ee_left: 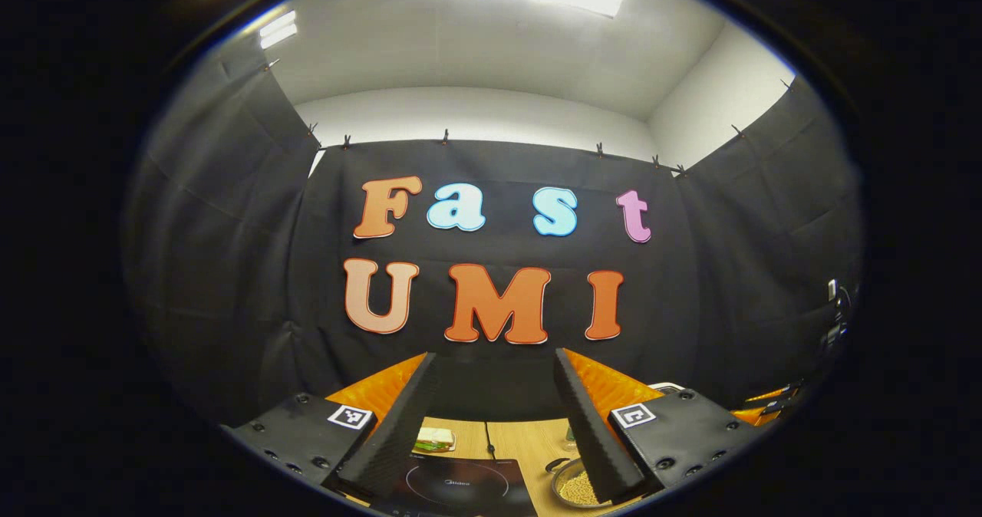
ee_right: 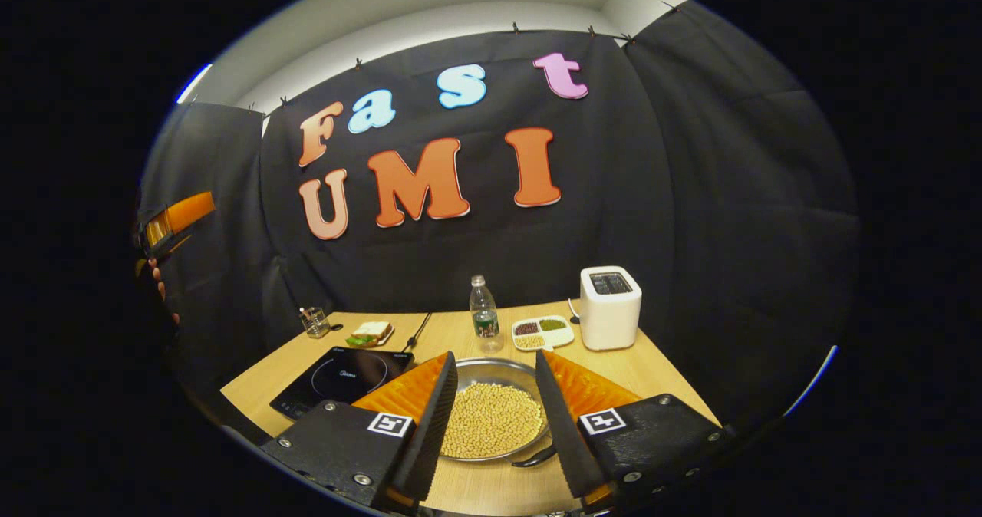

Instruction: First push the handle of the pot to place it horizontally, then grasp the pot with both hands and set it on the induction cooktop.

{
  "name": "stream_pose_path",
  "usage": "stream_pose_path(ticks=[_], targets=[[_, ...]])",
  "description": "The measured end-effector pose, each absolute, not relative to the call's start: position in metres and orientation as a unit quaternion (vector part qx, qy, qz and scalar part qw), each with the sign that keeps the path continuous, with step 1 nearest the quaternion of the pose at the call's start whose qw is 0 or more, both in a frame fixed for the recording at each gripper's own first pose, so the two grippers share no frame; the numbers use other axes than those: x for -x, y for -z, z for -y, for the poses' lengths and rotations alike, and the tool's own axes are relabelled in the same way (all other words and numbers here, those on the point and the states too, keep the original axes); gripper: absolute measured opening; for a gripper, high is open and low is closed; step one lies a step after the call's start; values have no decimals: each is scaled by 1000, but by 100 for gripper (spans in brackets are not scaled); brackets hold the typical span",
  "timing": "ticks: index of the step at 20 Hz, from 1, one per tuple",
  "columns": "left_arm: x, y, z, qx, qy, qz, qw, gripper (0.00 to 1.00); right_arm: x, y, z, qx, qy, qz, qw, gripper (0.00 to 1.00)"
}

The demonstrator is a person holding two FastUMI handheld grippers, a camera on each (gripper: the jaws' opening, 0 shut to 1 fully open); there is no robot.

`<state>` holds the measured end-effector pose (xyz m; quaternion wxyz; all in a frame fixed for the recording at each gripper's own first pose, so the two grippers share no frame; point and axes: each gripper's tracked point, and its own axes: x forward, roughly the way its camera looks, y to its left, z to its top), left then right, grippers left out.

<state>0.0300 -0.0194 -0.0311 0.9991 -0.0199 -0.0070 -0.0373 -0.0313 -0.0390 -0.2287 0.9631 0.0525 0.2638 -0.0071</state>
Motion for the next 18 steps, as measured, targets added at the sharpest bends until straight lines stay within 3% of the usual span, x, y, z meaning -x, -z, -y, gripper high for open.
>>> stream_pose_path(ticks=[8, 18], targets=[[-43, 38, 23, 26, 44, 1, 999, 98, 66, 308, 15, -100, -28, -391, 915, 31], [-52, 50, 14, 27, 39, -15, 999, 98, 101, 378, 8, -102, -28, -503, 858, 6]])
